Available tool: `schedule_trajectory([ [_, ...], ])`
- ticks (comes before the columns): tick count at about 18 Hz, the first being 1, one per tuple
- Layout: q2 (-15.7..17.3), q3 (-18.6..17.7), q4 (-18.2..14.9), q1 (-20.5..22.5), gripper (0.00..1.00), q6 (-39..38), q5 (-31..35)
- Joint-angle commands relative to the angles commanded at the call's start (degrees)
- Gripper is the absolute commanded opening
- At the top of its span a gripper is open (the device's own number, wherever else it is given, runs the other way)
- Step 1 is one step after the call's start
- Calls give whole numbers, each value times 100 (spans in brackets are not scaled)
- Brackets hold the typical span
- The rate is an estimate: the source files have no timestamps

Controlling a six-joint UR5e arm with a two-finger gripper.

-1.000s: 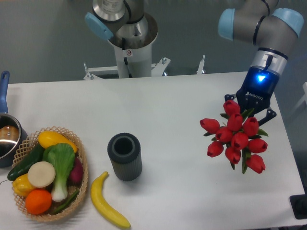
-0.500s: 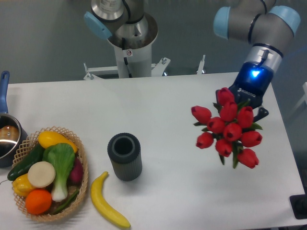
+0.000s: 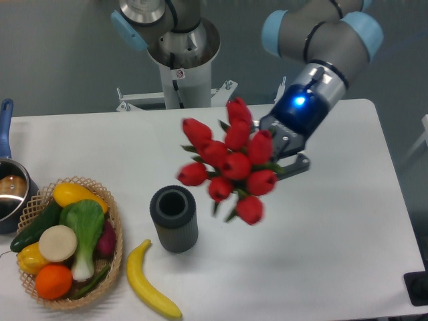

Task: Insert the flowers into the vase
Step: 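Carry the red tulip bouquet over to the dark grey vase, then lower the tulip stems down into the vase opening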

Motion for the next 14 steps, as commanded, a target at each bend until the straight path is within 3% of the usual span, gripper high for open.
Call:
schedule_trajectory([
  [6,0,-334,9,-360,22,123,-229],
  [14,44,-703,18,-466,22,158,-351],
])
